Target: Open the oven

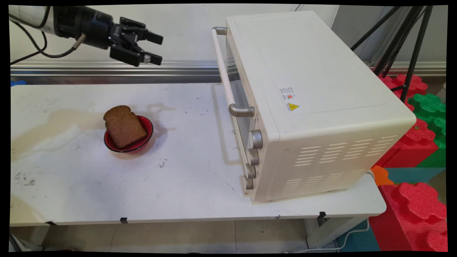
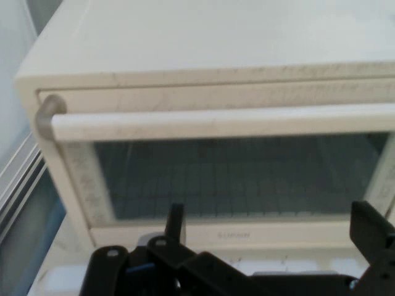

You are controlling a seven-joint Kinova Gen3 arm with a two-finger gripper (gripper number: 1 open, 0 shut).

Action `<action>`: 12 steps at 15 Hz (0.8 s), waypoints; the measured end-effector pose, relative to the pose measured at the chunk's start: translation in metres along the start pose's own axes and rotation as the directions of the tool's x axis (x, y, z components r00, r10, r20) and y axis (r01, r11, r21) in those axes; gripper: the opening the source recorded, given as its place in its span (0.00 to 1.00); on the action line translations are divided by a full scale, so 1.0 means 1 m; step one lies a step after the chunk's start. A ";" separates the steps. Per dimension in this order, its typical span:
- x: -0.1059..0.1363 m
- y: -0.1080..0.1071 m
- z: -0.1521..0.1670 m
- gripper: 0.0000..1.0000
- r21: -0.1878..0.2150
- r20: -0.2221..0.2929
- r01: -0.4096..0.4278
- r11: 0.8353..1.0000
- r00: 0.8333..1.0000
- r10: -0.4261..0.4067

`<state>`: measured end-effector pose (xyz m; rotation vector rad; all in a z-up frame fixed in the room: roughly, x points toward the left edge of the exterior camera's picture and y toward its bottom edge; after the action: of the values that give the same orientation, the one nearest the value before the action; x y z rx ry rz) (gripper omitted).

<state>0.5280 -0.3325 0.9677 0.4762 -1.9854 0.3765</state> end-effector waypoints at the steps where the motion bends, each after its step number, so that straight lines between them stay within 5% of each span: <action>1: 0.002 0.002 0.002 1.00 -0.005 -0.008 0.002 1.000 1.000 -0.002; 12: 0.031 0.027 0.046 1.00 -0.046 -0.086 -0.017 0.999 0.996 0.013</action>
<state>0.4669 -0.3347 0.9741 0.4094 -1.9113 0.3532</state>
